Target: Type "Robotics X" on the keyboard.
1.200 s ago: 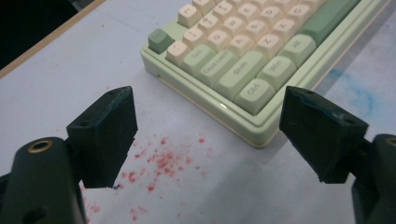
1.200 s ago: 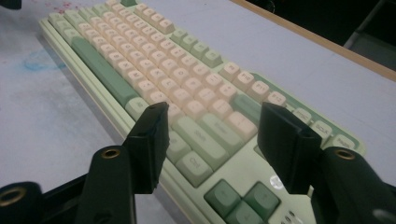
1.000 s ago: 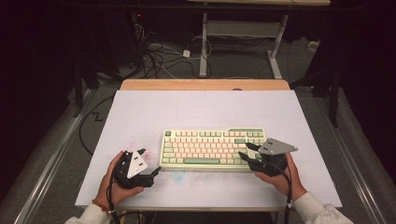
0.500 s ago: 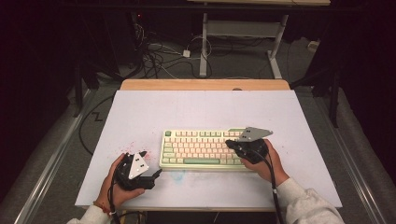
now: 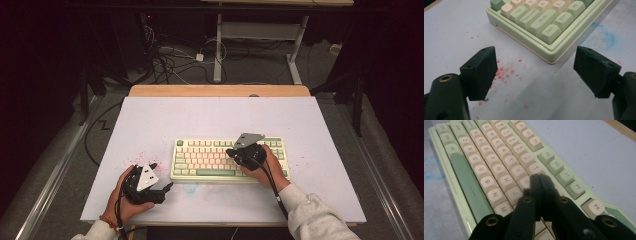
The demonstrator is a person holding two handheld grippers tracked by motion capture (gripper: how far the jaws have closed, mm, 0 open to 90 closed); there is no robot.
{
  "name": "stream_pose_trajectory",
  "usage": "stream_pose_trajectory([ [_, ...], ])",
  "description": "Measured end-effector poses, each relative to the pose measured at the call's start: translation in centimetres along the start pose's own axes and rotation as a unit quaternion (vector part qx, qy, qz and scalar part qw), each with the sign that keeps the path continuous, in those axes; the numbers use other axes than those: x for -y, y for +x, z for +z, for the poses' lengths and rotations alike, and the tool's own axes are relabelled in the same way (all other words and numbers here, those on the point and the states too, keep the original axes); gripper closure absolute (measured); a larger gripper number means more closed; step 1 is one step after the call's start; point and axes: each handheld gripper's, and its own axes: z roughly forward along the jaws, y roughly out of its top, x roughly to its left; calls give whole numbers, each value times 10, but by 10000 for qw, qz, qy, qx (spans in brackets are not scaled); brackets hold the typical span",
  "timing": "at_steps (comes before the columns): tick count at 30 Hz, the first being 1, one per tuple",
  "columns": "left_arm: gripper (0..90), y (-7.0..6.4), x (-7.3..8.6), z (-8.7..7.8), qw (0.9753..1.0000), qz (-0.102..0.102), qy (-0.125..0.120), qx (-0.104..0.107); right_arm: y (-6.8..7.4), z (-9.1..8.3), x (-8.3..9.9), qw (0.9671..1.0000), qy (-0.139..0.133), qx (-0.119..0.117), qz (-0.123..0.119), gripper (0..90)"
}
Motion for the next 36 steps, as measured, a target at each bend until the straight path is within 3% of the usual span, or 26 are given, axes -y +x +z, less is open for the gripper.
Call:
stream_pose_trajectory([
  [11, 183, 1, 1, -1, 10000, 63, 10, 33, 1, 12, -5, 9992, 377, 98, -131, 900],
  [14, 183, 1, 2, -1, 9999, 92, 42, 18, -1, 3, -5, 9999, 95, 54, 91, 900],
  [26, 183, -1, 0, 0, 9999, 69, 137, 32, -2, -26, -5, 9984, -503, 67, 245, 848],
  [36, 186, 0, 0, 1, 9998, 62, 188, 32, 0, -49, -3, 9961, -851, 154, 196, 688],
])
